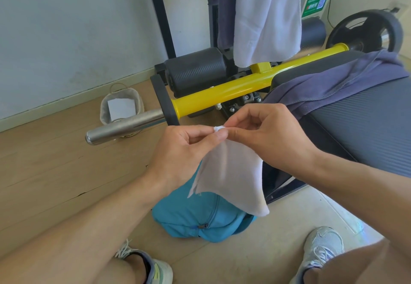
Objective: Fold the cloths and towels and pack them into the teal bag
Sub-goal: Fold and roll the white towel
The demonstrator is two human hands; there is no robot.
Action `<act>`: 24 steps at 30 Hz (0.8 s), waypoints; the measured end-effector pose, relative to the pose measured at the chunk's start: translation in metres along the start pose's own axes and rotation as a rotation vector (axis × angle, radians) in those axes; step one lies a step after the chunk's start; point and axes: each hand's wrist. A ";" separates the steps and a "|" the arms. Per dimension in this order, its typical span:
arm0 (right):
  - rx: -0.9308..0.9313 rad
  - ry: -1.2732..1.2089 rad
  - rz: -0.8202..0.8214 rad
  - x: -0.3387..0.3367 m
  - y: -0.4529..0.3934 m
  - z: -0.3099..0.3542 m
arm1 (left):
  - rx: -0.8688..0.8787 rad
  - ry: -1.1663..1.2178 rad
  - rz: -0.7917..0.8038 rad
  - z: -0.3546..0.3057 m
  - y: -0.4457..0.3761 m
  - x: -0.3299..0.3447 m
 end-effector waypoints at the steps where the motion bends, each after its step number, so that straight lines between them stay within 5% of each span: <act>1: 0.001 0.001 0.004 -0.001 0.000 0.000 | -0.009 0.001 0.006 -0.001 0.000 0.000; 7: 0.032 -0.020 0.086 -0.006 -0.002 -0.003 | -0.106 0.117 0.072 0.000 -0.004 -0.003; 13: 0.088 0.130 0.412 -0.008 -0.002 -0.006 | -0.094 -0.026 0.151 -0.004 -0.013 -0.016; 24: 0.146 0.162 0.529 -0.002 -0.001 -0.008 | 0.011 -0.215 0.132 -0.006 -0.016 -0.030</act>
Point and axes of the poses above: each hand's wrist, its own y-axis away from the middle knuckle, its own x-axis out of the palm, z = x × y, and after that the axes turned 12 degrees about -x, right-handed
